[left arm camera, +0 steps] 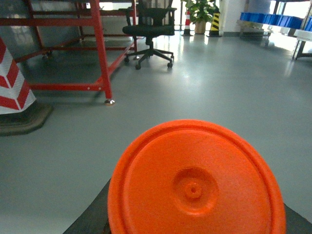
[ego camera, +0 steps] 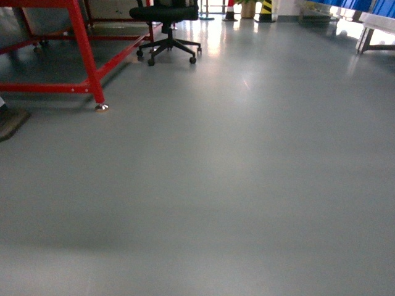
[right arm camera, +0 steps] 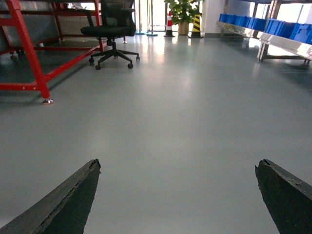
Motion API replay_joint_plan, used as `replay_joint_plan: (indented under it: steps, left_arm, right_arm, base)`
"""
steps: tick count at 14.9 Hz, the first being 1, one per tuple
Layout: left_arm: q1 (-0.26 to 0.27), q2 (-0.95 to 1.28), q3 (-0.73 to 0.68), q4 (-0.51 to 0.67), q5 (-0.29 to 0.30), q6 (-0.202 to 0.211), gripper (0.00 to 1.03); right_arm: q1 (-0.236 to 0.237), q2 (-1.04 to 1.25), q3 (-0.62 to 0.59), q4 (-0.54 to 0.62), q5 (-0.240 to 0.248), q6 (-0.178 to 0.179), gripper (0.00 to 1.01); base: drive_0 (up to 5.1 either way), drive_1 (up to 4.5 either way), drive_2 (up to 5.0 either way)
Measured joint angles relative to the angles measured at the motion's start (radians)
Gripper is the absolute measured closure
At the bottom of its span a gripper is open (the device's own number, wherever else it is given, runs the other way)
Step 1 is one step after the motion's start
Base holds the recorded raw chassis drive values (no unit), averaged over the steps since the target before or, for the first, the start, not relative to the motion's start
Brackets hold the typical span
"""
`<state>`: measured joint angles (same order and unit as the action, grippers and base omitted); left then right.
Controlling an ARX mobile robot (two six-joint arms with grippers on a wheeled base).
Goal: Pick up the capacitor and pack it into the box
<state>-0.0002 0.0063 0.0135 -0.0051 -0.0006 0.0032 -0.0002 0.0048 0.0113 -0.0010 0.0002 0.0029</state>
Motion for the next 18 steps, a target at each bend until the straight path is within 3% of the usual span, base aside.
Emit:
replay_joint_plan:
  steps: [18]
  left_arm:
    - [0.000, 0.000, 0.000, -0.002, 0.002, 0.000, 0.59]
  right_arm:
    - [0.000, 0.000, 0.000, -0.005, 0.000, 0.000, 0.03]
  base:
    - [-5.1, 2.33, 2.3]
